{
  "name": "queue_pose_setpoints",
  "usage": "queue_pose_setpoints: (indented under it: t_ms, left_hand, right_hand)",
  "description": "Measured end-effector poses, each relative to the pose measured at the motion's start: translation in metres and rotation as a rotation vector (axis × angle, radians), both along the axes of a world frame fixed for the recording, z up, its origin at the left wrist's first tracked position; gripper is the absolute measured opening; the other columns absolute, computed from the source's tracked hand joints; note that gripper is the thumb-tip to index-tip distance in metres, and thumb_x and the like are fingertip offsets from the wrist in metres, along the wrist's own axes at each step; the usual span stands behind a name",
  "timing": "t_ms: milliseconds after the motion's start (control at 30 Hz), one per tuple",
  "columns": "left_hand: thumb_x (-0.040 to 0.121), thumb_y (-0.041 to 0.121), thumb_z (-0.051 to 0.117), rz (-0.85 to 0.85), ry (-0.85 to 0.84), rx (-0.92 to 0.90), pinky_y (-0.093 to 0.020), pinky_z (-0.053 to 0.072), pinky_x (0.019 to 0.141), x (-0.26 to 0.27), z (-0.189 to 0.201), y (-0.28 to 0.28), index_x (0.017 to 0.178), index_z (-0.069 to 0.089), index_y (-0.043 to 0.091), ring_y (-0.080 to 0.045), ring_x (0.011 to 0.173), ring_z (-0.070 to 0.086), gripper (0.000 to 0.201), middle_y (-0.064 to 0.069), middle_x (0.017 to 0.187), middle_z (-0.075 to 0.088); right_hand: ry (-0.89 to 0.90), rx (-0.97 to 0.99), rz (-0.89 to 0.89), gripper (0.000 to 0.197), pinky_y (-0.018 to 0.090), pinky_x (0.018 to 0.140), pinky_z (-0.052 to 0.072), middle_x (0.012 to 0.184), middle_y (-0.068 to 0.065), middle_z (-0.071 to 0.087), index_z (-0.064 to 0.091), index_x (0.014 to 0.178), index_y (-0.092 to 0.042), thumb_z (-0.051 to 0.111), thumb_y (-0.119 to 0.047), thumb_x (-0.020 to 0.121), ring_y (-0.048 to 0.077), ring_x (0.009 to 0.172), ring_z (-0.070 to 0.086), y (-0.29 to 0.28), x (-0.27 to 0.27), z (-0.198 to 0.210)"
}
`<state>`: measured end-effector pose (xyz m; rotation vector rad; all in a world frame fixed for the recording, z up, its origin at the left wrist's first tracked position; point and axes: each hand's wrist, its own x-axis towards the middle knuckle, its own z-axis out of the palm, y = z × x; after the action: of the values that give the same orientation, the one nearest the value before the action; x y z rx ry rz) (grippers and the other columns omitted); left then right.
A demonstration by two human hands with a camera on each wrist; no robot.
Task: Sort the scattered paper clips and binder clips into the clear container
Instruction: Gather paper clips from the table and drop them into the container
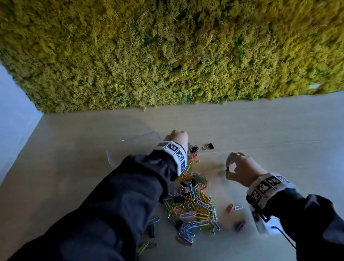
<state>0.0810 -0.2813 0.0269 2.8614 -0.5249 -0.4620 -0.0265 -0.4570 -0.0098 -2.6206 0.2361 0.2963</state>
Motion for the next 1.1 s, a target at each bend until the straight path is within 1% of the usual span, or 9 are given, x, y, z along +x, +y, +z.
queue_pose_setpoints:
  t_ms: [133, 233, 333, 433, 533, 633, 800, 933, 1100]
  left_hand:
    - [0.088, 0.006, 0.05, -0.082, 0.083, -0.047, -0.04, 0.047, 0.095, -0.017, 0.004, 0.011, 0.129, 0.04, 0.007, -0.032, 0.109, 0.055, 0.041, -0.016, 0.131, 0.042]
    - [0.09, 0.016, 0.052, -0.171, 0.141, -0.268, -0.027, 0.045, 0.084, -0.047, 0.024, 0.054, 0.131, 0.043, 0.015, -0.02, 0.099, 0.056, 0.041, -0.008, 0.123, 0.052]
    - [0.089, 0.024, 0.055, -0.1, 0.176, -0.246, -0.021, 0.042, 0.069, -0.073, 0.028, 0.121, 0.122, 0.051, 0.02, -0.01, 0.078, 0.052, 0.033, 0.001, 0.107, 0.058]
    - [0.082, 0.037, 0.062, 0.014, 0.235, 0.051, -0.025, 0.04, 0.076, -0.087, 0.019, 0.181, 0.13, 0.04, 0.029, -0.013, 0.089, 0.049, 0.054, -0.003, 0.125, 0.046]
    - [0.068, 0.041, 0.075, 0.073, 0.393, 0.169, -0.032, 0.039, 0.096, -0.096, 0.007, 0.216, 0.142, 0.017, 0.036, -0.027, 0.125, 0.038, 0.094, -0.01, 0.144, 0.024]
    - [0.064, 0.031, 0.08, 0.017, 0.442, 0.142, -0.037, 0.038, 0.099, -0.103, -0.001, 0.218, 0.142, 0.006, 0.043, -0.031, 0.129, 0.031, 0.108, -0.013, 0.145, 0.015]
    - [0.078, 0.011, 0.068, -0.201, 0.268, 0.07, -0.028, 0.036, 0.096, -0.095, -0.023, 0.196, 0.14, 0.025, 0.039, -0.021, 0.125, 0.032, 0.08, 0.0, 0.142, 0.021]
    - [0.083, 0.013, 0.062, -0.356, 0.153, 0.06, -0.029, 0.038, 0.089, -0.087, -0.025, 0.186, 0.112, 0.055, 0.019, -0.02, 0.112, 0.047, 0.03, -0.001, 0.122, 0.05]
    - [0.09, 0.012, 0.049, -0.407, 0.105, 0.16, -0.03, 0.037, 0.084, -0.085, -0.031, 0.186, 0.109, 0.056, 0.013, -0.023, 0.106, 0.05, 0.019, -0.007, 0.114, 0.055]
  right_hand:
    - [0.017, -0.107, -0.007, 0.022, 0.033, 0.087, 0.043, 0.116, 0.009, 0.052, 0.058, 0.103, -0.017, 0.062, -0.021, 0.081, 0.029, 0.103, 0.054, -0.001, -0.001, 0.002]
    - [-0.096, -0.002, 0.106, 0.032, 0.041, 0.09, 0.049, 0.117, 0.006, 0.048, 0.054, 0.113, -0.021, 0.057, -0.036, 0.084, 0.024, 0.099, 0.055, 0.023, -0.021, 0.012]
    - [0.096, 0.035, 0.286, 0.091, 0.041, 0.091, 0.051, 0.125, 0.002, 0.042, 0.039, 0.129, -0.031, 0.03, -0.084, 0.055, 0.021, 0.103, 0.054, 0.054, -0.041, 0.016]
    - [0.191, -0.155, 0.397, 0.127, 0.042, 0.096, 0.047, 0.131, 0.004, 0.032, 0.024, 0.139, -0.033, 0.016, -0.098, 0.03, 0.027, 0.115, 0.043, 0.076, -0.05, 0.004]
    - [0.221, -0.238, 0.398, 0.101, 0.041, 0.105, 0.037, 0.135, 0.005, 0.025, 0.026, 0.139, -0.024, 0.056, -0.074, 0.057, 0.029, 0.121, 0.035, 0.091, -0.052, -0.008]
    - [0.148, -0.045, 0.356, 0.077, 0.041, 0.106, 0.037, 0.132, 0.003, 0.031, 0.047, 0.123, -0.018, 0.071, -0.055, 0.06, 0.025, 0.122, 0.038, 0.097, -0.054, -0.016]
    - [0.049, 0.132, 0.318, 0.038, 0.027, 0.093, 0.046, 0.115, 0.0, 0.053, 0.061, 0.1, -0.023, 0.078, -0.03, 0.066, 0.015, 0.104, 0.053, 0.098, -0.056, -0.016]
    - [-0.012, 0.151, 0.324, 0.023, 0.009, 0.071, 0.044, 0.088, -0.011, 0.059, 0.07, 0.095, -0.021, 0.073, -0.018, 0.073, 0.003, 0.08, 0.055, 0.095, -0.055, -0.006]
    - [0.025, 0.197, 0.235, 0.021, 0.0, 0.057, 0.04, 0.059, -0.029, 0.057, 0.072, 0.093, -0.023, 0.073, -0.015, 0.073, -0.021, 0.064, 0.054, 0.088, -0.049, 0.001]
